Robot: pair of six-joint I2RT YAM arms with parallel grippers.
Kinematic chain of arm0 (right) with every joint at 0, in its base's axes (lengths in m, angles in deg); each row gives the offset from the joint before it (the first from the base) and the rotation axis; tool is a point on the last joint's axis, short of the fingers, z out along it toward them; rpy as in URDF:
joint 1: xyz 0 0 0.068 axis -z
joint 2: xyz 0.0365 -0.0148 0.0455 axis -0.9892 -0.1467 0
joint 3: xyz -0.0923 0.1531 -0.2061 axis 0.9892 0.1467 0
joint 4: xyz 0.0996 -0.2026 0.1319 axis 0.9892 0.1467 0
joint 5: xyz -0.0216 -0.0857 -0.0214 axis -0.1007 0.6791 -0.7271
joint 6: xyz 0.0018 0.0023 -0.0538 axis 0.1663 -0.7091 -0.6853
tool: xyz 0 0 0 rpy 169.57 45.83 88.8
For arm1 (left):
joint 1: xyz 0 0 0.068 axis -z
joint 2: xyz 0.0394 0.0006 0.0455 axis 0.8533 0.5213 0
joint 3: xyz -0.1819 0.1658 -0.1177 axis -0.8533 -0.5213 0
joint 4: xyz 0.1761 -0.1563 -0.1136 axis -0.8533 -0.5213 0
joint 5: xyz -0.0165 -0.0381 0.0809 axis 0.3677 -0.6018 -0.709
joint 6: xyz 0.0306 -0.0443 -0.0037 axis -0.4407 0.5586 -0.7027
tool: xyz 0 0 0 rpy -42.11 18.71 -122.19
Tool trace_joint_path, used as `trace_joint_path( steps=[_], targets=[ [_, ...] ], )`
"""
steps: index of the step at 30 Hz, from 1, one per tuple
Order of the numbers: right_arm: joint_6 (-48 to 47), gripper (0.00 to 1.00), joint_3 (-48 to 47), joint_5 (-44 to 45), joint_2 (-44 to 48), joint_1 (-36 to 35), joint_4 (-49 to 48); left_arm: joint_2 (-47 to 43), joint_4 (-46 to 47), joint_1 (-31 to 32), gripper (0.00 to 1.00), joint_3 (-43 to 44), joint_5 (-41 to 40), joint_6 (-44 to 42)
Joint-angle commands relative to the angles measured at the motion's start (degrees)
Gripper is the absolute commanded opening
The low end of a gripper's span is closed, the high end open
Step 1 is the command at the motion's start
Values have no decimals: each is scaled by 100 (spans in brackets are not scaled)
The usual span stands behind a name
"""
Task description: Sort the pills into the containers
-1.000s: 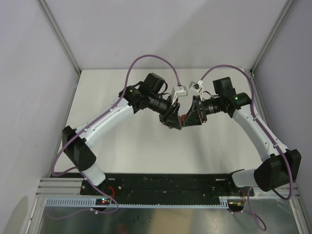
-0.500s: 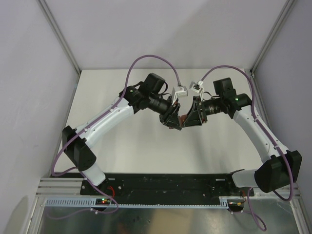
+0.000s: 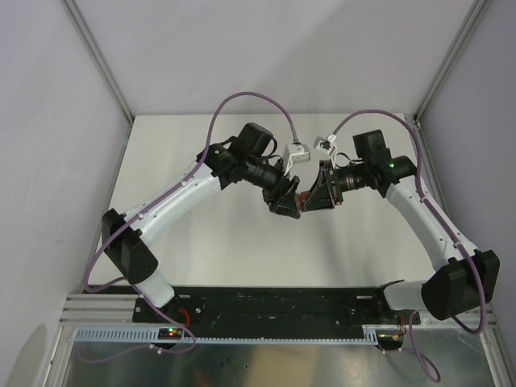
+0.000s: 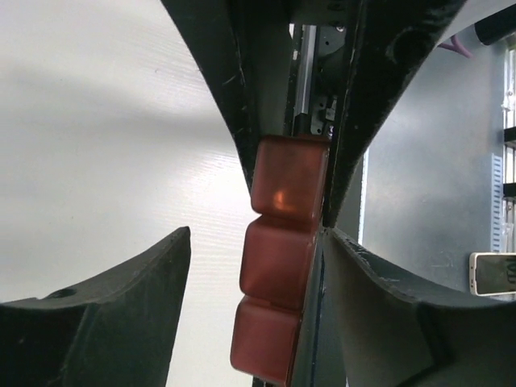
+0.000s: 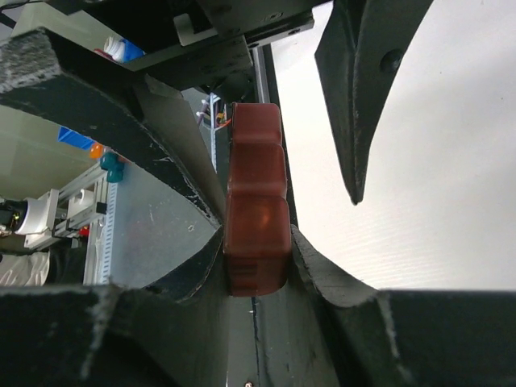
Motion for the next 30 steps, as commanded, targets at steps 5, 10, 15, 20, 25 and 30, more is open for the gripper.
trace_joint_path(
  steps=[5, 10, 15, 20, 25, 30],
  targets=[
    [67, 0, 96, -44, 236, -21, -113, -530, 98, -155, 83, -66, -340, -232],
    [101, 0, 106, -5, 258, -14, -156, -735, 94, -232, 86, -119, -403, -325],
    [190, 0, 108, 82, 270, 12, -223, -1001, 98, -265, 88, -248, -437, -463],
    [369, 0, 108, 383, 274, 42, -396, -1352, 98, -338, 91, -353, -818, -629],
    [544, 0, 48, 732, 245, 40, -542, -1679, 97, -502, 92, -427, -1208, -652],
    [847, 0, -179, 850, -78, 33, -628, -2018, 98, -620, 92, -603, -1565, -653]
  ],
)
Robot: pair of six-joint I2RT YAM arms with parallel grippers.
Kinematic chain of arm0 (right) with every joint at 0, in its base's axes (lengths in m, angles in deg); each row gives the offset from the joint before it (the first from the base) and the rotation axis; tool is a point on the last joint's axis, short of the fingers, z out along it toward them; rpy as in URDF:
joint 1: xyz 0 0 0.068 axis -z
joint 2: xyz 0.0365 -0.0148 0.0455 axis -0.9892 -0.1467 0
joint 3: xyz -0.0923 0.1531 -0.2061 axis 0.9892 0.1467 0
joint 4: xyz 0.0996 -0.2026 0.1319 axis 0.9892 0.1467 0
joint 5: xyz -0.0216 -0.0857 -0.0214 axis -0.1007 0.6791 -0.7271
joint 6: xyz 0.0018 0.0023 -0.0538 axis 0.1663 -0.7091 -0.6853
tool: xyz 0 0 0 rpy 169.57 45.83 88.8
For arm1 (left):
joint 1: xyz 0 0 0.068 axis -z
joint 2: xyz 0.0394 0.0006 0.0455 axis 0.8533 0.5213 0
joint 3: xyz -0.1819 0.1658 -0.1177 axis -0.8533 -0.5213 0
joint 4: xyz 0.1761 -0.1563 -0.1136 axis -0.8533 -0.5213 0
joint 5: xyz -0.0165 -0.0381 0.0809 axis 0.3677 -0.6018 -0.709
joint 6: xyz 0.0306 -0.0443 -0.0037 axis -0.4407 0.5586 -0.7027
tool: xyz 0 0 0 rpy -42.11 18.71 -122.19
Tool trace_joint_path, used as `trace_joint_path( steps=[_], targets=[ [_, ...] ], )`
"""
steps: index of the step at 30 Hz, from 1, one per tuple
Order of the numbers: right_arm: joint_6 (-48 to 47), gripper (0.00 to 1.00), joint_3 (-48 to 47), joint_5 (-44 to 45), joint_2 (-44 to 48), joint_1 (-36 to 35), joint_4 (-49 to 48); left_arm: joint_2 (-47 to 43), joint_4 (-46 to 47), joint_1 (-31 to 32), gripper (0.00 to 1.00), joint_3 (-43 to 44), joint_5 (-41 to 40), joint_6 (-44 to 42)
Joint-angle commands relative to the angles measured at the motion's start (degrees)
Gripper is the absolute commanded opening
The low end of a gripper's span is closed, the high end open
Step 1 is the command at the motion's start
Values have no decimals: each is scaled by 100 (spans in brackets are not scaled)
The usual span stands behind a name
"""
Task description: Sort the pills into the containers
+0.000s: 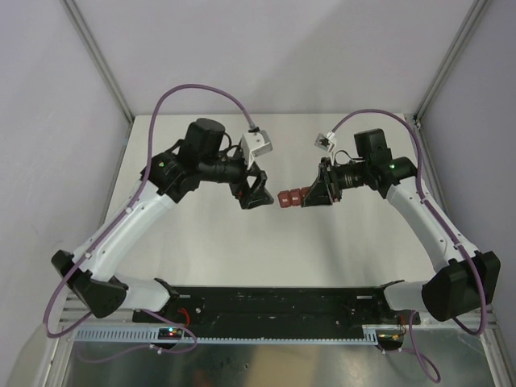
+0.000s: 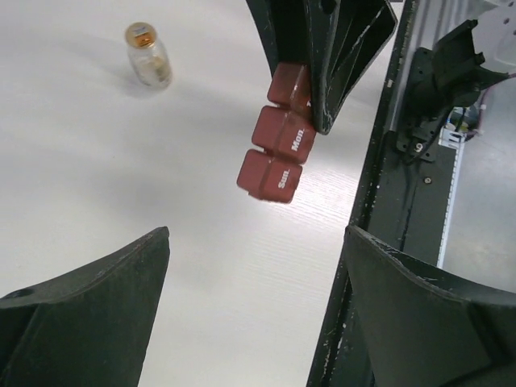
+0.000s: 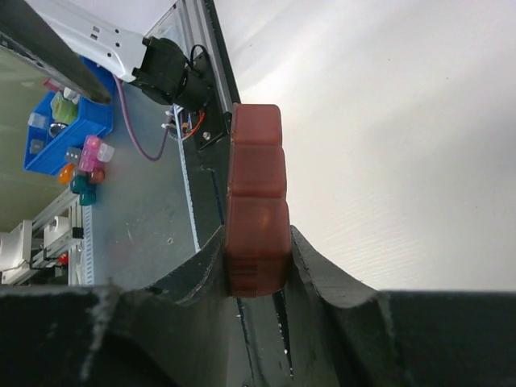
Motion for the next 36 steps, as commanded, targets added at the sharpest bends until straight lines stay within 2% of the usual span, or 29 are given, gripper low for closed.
trace_joint_path(
  steps=[1, 9, 22, 27, 36],
  targets=[
    [410, 0, -332, 139, -240, 17, -321, -414, 93, -93, 92, -159, -436, -132],
    [1256, 0, -575, 122, -1036, -70, -942, -677, 95, -193, 92, -447, -608, -128],
    [2829, 0, -811, 700, -2739, -157, -2510, -743, 96, -245, 92, -567, -550, -139],
    [3088, 0, -1018, 838, -3439, -248, -2886, -683, 93, -245, 92, -505, -482, -102],
    [3276, 0, -1330, 1296, -4291, -436, -2864, -583, 106, -246, 92, -475, -360, -27]
  ],
)
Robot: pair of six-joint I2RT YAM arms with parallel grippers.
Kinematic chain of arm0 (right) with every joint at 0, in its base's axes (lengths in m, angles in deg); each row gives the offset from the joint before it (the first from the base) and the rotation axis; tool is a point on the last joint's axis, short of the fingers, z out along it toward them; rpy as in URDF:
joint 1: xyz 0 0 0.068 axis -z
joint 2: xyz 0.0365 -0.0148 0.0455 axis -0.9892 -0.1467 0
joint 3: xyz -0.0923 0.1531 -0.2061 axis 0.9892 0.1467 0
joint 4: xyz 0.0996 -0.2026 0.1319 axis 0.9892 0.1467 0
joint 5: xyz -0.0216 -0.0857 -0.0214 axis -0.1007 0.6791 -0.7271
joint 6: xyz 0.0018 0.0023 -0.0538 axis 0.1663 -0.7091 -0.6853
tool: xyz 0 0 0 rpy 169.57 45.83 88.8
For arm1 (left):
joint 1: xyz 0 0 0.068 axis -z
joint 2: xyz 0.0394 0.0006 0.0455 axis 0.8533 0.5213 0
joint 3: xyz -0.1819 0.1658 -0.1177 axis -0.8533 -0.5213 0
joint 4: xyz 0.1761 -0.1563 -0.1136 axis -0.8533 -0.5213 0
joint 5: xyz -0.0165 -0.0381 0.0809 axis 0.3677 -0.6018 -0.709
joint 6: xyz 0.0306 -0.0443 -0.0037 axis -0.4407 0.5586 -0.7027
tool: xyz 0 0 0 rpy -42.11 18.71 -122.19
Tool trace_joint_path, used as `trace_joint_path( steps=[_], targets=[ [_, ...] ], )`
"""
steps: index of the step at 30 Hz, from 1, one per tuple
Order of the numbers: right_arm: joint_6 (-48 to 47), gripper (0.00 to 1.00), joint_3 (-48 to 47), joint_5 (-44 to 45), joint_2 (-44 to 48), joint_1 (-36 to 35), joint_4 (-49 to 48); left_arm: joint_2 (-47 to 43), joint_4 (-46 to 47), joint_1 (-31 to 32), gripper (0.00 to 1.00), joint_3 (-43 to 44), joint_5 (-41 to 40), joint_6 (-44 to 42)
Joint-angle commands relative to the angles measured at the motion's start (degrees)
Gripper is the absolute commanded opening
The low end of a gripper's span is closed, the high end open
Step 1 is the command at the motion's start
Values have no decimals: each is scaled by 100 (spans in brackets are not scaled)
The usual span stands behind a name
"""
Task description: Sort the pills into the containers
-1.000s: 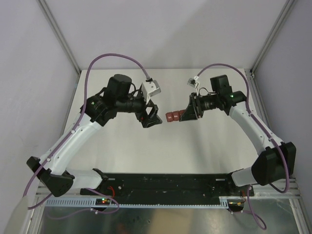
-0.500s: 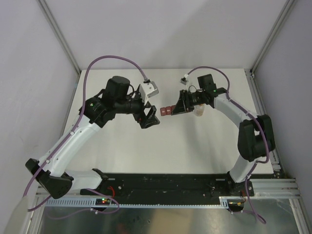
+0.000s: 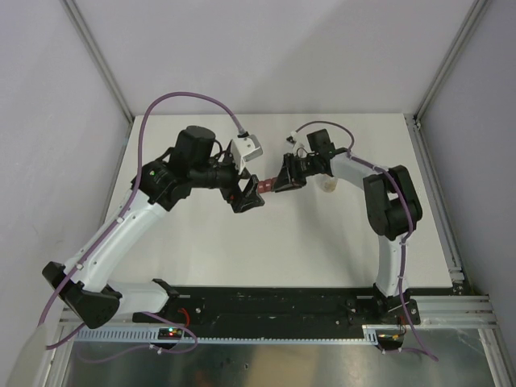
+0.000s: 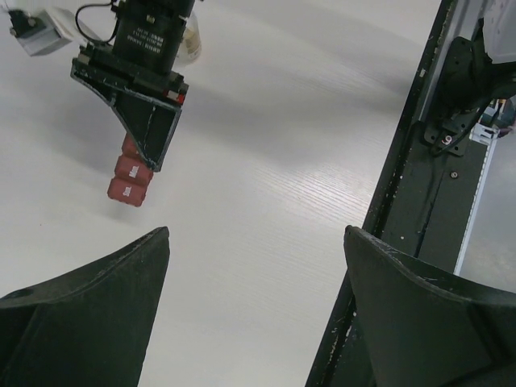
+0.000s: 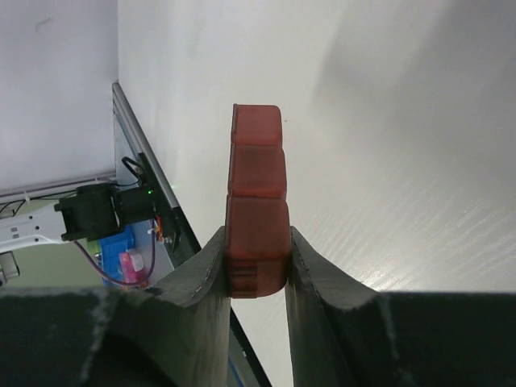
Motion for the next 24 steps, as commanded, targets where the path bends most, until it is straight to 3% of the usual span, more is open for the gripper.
trace_joint_path(
  steps=[1, 24],
  targets=[
    [177, 0, -264, 259, -232, -113, -223, 6, 110, -38, 92, 53, 147, -19],
    [441, 2, 312, 443, -352, -303, -659, -300, 282, -41, 93, -329, -42, -26]
  ],
)
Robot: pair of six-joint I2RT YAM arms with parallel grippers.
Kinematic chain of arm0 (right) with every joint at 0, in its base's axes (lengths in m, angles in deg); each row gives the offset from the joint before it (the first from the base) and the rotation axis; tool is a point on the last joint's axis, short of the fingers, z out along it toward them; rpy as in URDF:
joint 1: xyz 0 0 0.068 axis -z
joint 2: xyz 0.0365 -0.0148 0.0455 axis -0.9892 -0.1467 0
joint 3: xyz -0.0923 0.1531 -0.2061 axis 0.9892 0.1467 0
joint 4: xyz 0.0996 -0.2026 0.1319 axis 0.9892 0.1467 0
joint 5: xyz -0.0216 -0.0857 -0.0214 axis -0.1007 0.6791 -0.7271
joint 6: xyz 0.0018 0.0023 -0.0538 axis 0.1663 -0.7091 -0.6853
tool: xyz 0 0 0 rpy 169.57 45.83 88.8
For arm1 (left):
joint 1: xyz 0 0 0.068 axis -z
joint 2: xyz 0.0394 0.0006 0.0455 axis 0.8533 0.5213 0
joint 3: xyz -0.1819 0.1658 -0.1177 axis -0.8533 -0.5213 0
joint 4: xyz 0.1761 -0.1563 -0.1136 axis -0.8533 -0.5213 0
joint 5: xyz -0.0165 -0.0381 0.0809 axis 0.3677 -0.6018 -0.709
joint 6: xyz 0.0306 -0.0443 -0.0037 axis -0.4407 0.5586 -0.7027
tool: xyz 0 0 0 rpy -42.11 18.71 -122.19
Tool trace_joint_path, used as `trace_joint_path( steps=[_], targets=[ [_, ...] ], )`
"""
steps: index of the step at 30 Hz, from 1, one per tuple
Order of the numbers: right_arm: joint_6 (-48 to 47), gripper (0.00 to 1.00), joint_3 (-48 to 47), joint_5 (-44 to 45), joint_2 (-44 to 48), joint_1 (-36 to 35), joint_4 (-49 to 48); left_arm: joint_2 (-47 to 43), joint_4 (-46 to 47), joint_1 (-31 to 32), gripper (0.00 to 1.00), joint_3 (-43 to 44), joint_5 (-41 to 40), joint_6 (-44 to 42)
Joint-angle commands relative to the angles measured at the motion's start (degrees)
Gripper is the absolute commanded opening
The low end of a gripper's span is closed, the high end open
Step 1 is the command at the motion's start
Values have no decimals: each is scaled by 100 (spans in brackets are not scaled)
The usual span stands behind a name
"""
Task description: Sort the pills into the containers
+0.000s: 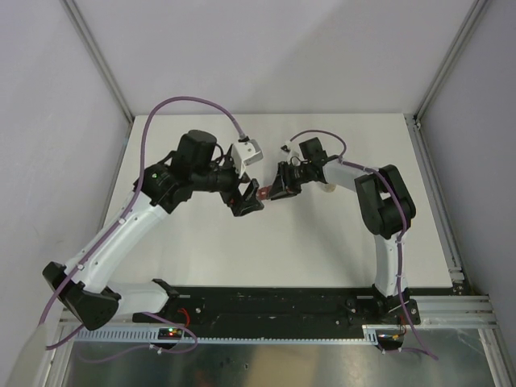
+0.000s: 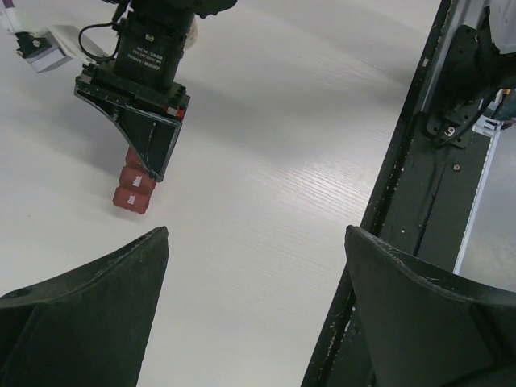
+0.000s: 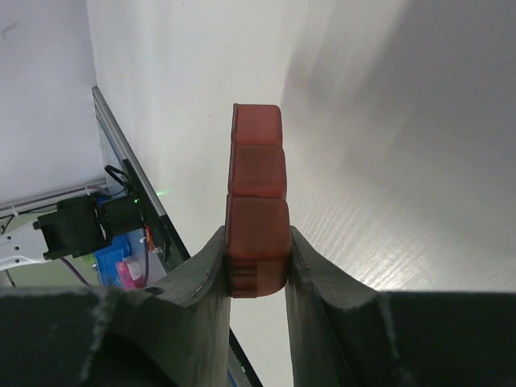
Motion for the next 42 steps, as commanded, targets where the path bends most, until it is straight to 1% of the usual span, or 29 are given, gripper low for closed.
trace_joint_path(
  steps=[1, 11, 17, 21, 23, 26, 30, 37, 42],
  targets=[
    [28, 2, 91, 83, -45, -15, -225, -265, 208, -39, 93, -63, -62, -37],
    [37, 3, 154, 49, -230, 49, -262, -328, 222, -38, 94, -141, -39, -87],
    [42, 6, 154, 1, -323, 107, -240, -324, 221, -40, 94, -147, -19, -104],
    [17, 13, 154, 11, -349, 121, -198, -354, 221, -44, 94, -150, -3, -96],
    [3, 17, 154, 16, -358, 130, -169, -374, 223, -41, 94, -157, 8, -101],
    [-30, 26, 156, 34, -364, 145, -140, -401, 226, -42, 95, -177, 18, -100],
    [-65, 34, 148, 50, -361, 167, -88, -417, 224, -40, 95, -182, 35, -93],
    [-109, 41, 154, 75, -387, 229, -69, -418, 227, -39, 96, -203, 85, -95],
    [-128, 44, 154, 98, -385, 276, -32, -403, 231, -39, 95, -216, 124, -101]
  ],
)
